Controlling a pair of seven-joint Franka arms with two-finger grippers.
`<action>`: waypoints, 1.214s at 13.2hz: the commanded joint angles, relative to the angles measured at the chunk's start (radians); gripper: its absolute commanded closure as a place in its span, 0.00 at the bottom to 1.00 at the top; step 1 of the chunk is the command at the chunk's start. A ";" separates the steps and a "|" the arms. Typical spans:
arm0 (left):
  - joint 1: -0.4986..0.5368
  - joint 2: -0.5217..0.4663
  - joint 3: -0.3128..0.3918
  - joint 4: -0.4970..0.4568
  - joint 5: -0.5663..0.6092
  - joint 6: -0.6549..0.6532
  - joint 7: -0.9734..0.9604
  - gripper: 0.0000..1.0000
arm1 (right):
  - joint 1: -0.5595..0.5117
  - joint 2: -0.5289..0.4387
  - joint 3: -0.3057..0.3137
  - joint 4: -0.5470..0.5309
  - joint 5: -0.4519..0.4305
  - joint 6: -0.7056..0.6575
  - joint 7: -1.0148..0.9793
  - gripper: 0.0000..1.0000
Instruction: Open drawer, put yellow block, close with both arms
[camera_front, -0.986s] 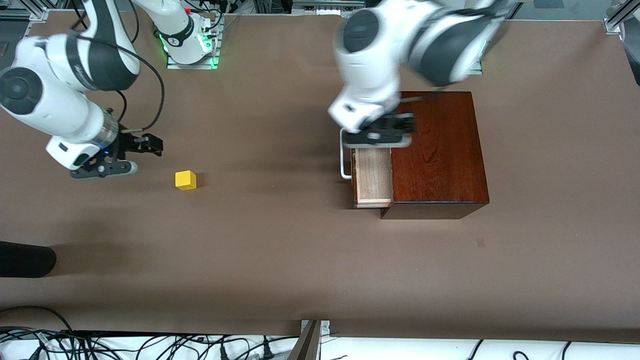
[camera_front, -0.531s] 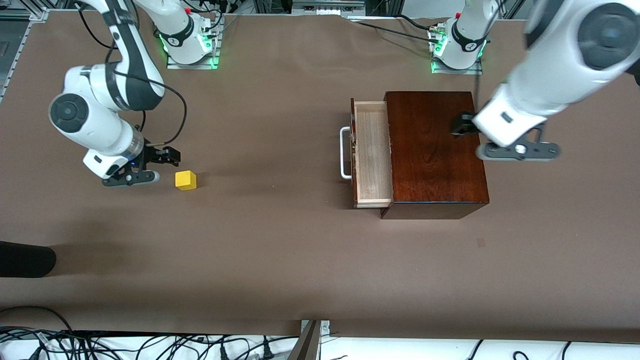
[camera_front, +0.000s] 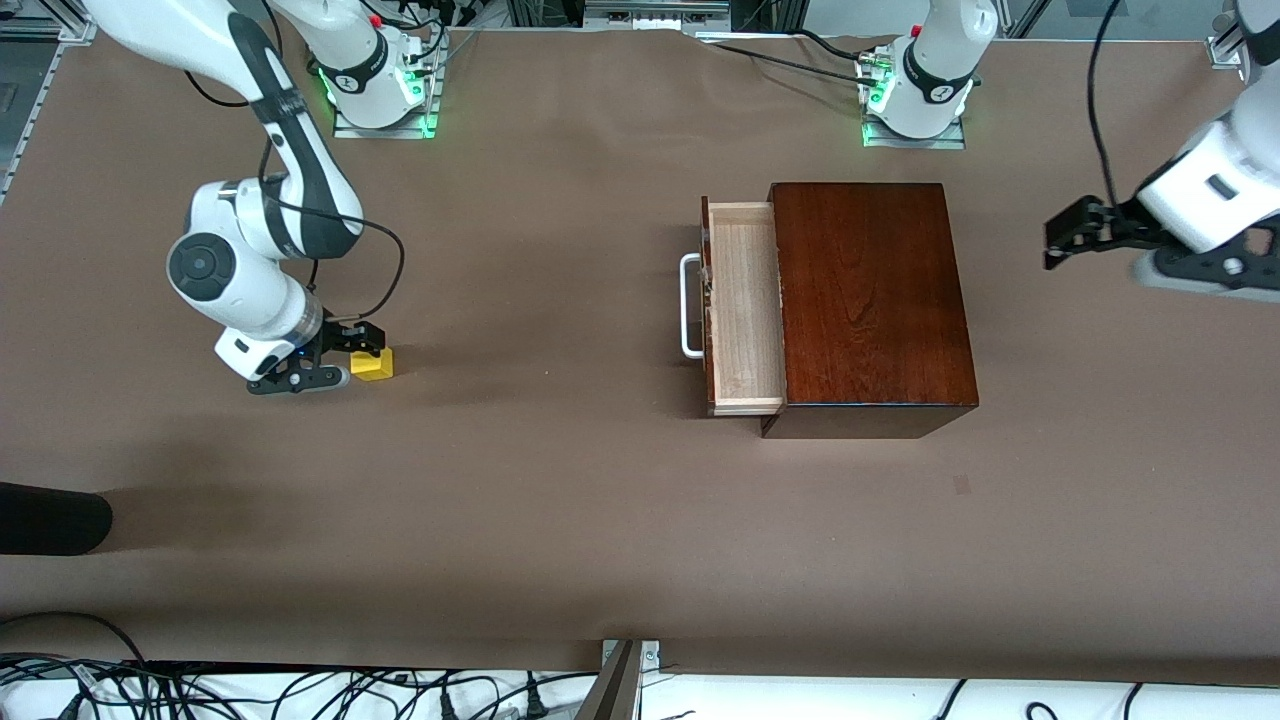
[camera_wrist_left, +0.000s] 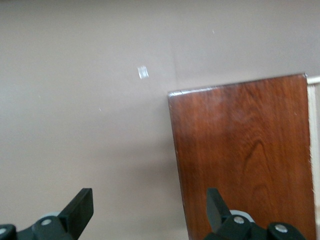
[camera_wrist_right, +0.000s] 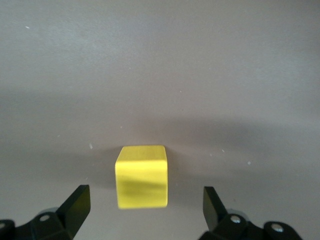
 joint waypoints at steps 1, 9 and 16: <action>-0.019 -0.078 0.008 -0.130 -0.012 0.077 -0.003 0.00 | -0.001 0.015 -0.001 -0.035 0.015 0.061 0.000 0.00; -0.005 -0.010 0.012 -0.035 -0.012 -0.021 -0.020 0.00 | -0.001 0.055 0.001 -0.085 0.015 0.139 0.000 0.18; -0.008 0.001 0.002 -0.013 -0.014 -0.021 -0.024 0.00 | -0.001 0.061 0.001 -0.072 0.021 0.139 -0.002 0.79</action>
